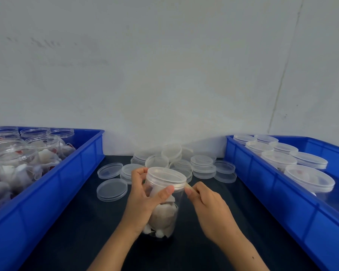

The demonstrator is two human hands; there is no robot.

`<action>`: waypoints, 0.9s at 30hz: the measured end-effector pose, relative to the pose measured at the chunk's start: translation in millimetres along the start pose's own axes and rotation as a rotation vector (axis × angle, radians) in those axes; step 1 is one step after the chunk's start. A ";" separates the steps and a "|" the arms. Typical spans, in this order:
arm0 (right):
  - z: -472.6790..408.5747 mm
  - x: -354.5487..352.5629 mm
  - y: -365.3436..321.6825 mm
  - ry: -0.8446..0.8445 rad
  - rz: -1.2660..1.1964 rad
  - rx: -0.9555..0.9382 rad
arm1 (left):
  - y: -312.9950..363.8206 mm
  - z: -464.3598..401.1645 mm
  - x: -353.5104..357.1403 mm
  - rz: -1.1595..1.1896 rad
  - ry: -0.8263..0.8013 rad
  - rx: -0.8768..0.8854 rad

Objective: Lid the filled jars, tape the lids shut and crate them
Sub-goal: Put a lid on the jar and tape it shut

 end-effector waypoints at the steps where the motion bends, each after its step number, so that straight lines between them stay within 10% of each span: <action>1: 0.2 0.0 0.6 0.006 -0.005 0.006 | 1.1 0.7 -0.3 0.006 0.022 0.016; 13: 2.7 3.0 -0.1 0.048 0.006 -0.015 | 11.3 12.8 8.0 -0.462 0.167 0.113; 27: 1.9 -15.2 -2.1 0.021 0.221 -0.027 | -2.8 3.2 -2.2 -0.293 0.145 0.031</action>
Point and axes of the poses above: each hand's wrist, its own z-axis away from the middle knuckle, its own x-axis out of the palm, y = z × x, the point moved 5 cm from there along -z, towards the middle knuckle, and after that the axes turned 10 degrees about x, right-handed, at the moved point
